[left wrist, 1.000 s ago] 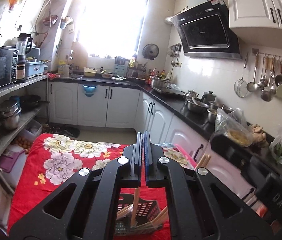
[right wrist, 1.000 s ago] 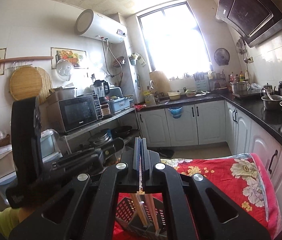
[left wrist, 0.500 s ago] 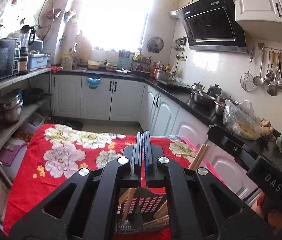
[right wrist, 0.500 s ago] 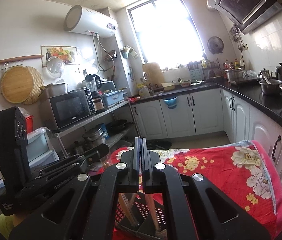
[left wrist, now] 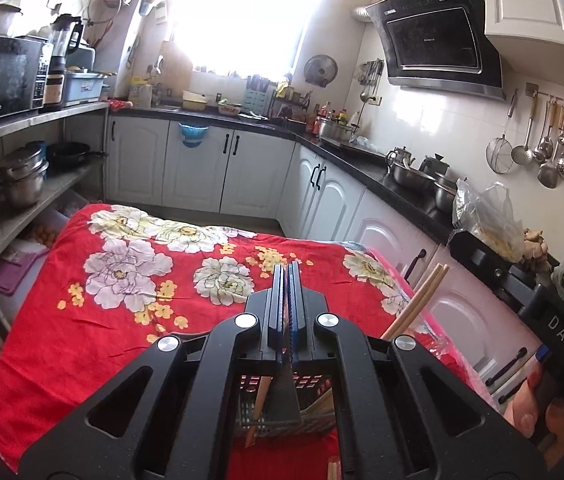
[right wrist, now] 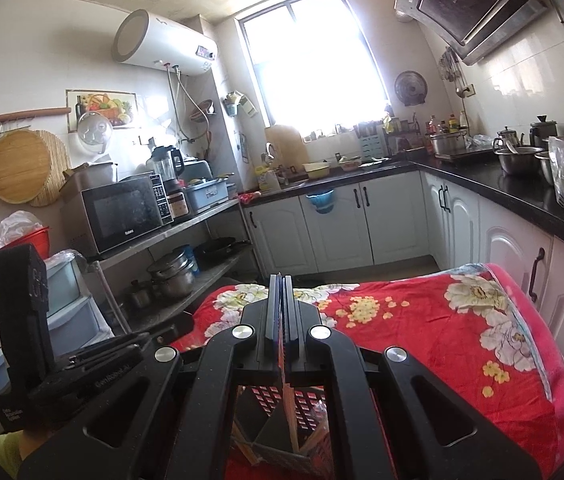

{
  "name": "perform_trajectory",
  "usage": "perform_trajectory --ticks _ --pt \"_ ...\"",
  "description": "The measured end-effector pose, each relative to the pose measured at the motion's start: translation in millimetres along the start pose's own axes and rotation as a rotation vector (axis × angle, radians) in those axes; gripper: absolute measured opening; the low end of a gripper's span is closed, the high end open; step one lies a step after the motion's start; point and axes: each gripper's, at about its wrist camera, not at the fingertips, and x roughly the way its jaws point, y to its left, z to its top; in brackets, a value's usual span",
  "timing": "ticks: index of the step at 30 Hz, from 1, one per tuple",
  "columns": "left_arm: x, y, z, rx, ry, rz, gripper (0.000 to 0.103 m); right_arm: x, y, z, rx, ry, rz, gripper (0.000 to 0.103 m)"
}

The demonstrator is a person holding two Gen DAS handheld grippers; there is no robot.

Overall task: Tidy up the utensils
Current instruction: 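Lower the held chopsticks into the caddy slot with the right gripper, then open the right gripper to release the chopsticks into the caddy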

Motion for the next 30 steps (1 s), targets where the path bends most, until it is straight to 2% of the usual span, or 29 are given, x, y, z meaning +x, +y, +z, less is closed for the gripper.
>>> perform_trajectory --ticks 11,26,30 --pt "-9.0 -3.8 -6.2 0.015 -0.015 0.003 0.001 -6.9 -3.1 -17.6 0.014 0.012 -0.034 0.002" --pt "-21.1 8.7 -10.0 -0.033 -0.037 0.004 0.004 -27.9 -5.8 -26.6 0.013 0.02 -0.08 0.003" --pt "-22.6 10.6 -11.3 -0.04 -0.034 0.003 0.009 -33.9 -4.5 -29.3 0.022 0.022 -0.078 0.02"
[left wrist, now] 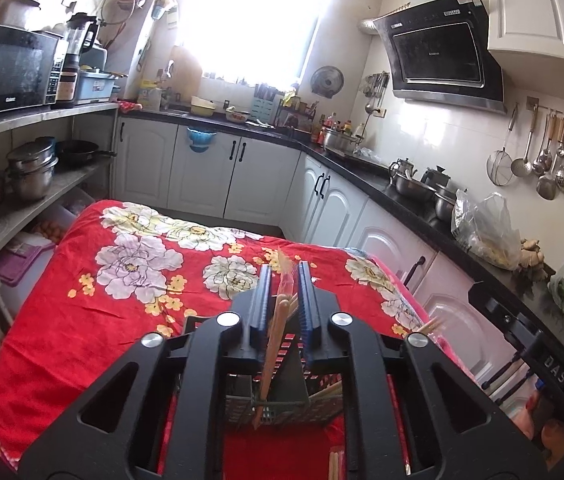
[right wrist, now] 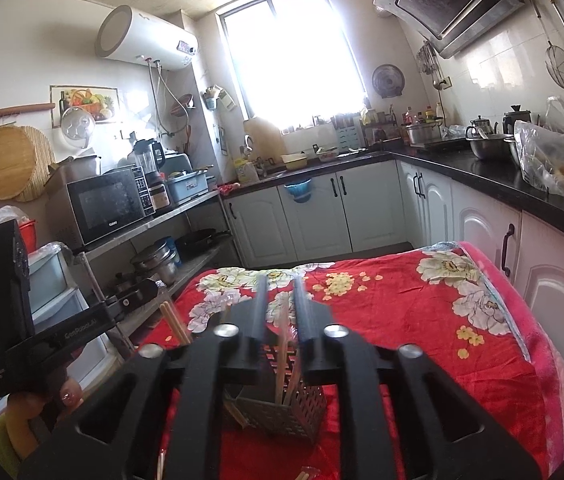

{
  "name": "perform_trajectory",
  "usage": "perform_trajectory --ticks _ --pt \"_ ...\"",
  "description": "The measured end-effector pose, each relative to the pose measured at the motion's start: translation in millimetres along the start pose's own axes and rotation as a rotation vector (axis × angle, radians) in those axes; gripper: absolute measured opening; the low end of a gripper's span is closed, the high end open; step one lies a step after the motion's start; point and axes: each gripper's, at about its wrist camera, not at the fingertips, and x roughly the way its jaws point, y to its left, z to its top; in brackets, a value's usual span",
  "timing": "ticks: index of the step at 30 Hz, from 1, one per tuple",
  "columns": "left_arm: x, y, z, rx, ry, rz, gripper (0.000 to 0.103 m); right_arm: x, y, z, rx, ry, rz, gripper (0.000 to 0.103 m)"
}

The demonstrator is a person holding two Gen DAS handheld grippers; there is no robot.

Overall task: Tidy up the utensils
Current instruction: 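Open the right gripper to release the chopsticks into the caddy, then move both grippers down toward the loose wrapped chopsticks on the cloth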

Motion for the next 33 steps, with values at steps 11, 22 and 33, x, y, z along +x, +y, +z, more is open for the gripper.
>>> perform_trajectory --ticks 11,22,33 --pt "-5.9 1.1 -5.4 -0.005 0.014 -0.008 0.031 -14.6 1.2 -7.4 0.005 0.01 -0.004 0.038" --pt "-14.8 6.1 -13.7 -0.029 0.045 -0.026 0.067 -27.1 -2.6 -19.9 0.022 0.038 -0.019 0.048" --pt "-25.8 8.4 -28.3 -0.043 0.098 -0.042 0.092 -34.1 -3.4 -34.7 0.02 0.077 -0.032 0.058"
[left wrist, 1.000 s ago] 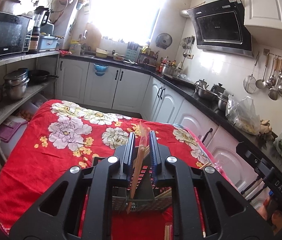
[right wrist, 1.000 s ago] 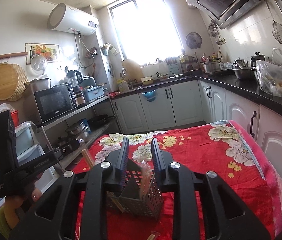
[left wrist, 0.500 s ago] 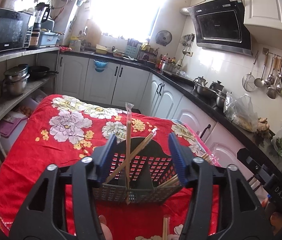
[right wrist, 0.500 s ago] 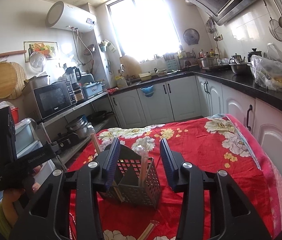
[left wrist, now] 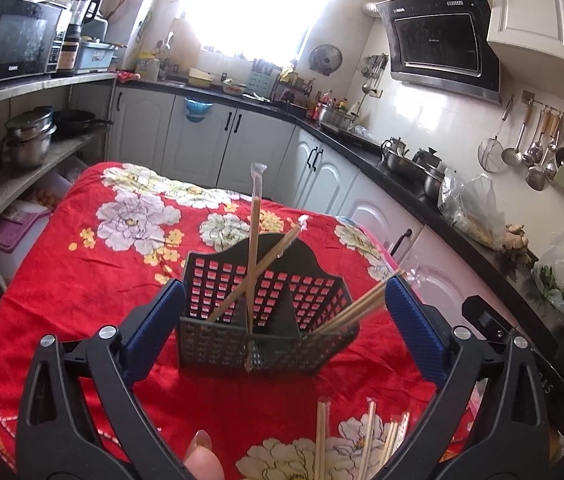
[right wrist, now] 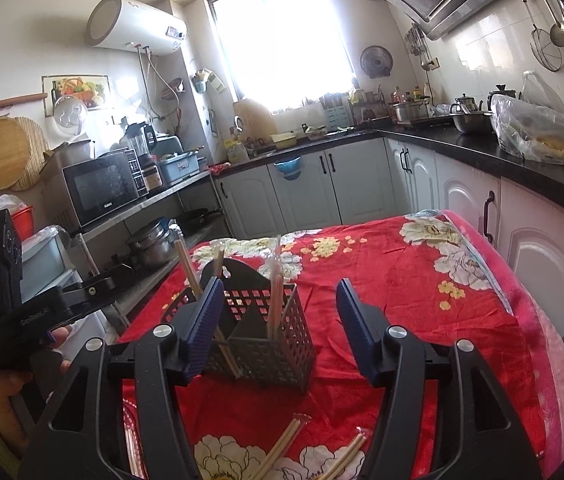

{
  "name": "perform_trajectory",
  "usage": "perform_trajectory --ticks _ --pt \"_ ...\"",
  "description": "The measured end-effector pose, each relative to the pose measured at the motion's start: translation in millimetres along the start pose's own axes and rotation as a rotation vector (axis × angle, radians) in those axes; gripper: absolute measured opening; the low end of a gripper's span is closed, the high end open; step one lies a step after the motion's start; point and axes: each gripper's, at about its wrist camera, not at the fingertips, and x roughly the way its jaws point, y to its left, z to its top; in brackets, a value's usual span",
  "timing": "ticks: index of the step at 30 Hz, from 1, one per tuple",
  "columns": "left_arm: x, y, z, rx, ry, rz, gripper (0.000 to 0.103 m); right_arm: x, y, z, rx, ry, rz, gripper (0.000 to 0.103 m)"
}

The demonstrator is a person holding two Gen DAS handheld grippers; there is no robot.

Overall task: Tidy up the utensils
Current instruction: 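Move both grippers down toward the loose wrapped chopsticks on the cloth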

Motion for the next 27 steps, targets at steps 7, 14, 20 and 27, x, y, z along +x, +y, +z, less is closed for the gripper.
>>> perform_trajectory --ticks 7,14,20,27 --pt "-7.8 6.7 -11.2 -0.023 0.02 0.013 0.092 -2.3 1.9 -8.8 -0.008 0.022 0.002 0.061" --pt "-20.7 13.8 -20.9 -0.049 0.012 0.022 0.092 -5.6 4.2 -16.6 -0.013 0.041 0.006 0.062" --pt "-30.4 19.0 -28.2 -0.062 0.013 0.027 0.092 -6.0 7.6 -26.0 -0.024 0.069 0.015 0.062" --pt "-37.6 28.4 -37.5 -0.082 0.026 0.042 0.092 -4.5 13.1 -36.7 -0.038 0.106 0.032 0.062"
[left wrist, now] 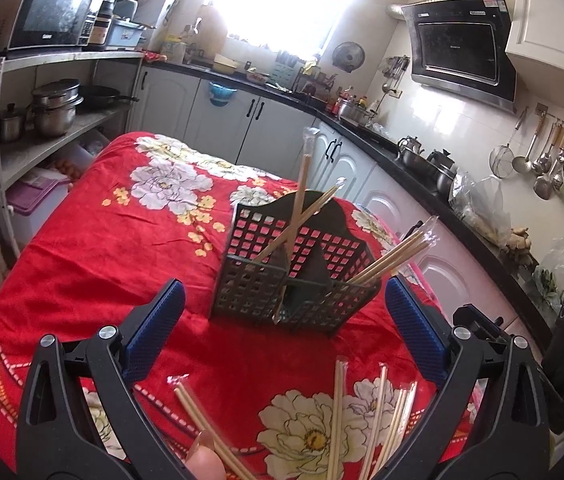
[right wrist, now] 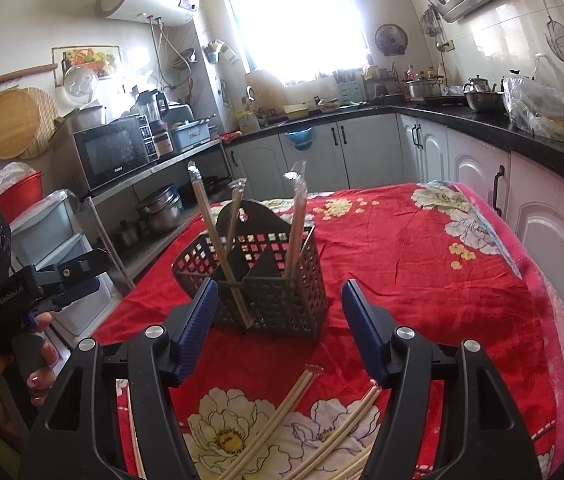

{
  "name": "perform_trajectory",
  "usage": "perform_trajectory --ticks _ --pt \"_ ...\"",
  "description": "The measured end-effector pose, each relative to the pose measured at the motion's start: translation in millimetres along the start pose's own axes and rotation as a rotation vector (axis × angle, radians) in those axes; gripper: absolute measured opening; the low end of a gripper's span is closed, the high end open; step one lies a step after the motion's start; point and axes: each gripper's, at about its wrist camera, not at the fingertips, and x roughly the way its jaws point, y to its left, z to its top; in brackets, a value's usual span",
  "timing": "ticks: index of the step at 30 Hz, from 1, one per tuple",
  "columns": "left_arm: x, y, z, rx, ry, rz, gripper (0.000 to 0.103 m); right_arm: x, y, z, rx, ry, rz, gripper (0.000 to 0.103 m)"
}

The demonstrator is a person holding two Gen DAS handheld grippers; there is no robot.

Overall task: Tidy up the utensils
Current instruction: 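Move both grippers down toward the loose wrapped chopsticks on the cloth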

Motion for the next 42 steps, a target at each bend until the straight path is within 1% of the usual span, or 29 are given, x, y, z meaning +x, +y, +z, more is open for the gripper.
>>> perform_trajectory --ticks 11,23,33,42 --pt "-7.1 20.3 -19.0 -0.032 0.036 0.039 0.092 5.6 11.8 -14.2 -0.019 0.055 0.022 0.062" --pt "-11.4 36.9 -36.6 -0.06 0.074 0.065 0.092 12.0 25.1 -29.7 -0.046 0.114 0.045 0.062" --pt "-17.6 60.0 -47.6 -0.114 0.097 0.098 0.092 20.3 33.8 -41.3 -0.053 0.161 0.059 0.062" --pt "-16.4 76.0 -64.9 -0.143 0.15 0.12 0.092 29.9 36.1 -52.3 -0.054 0.214 0.065 0.062"
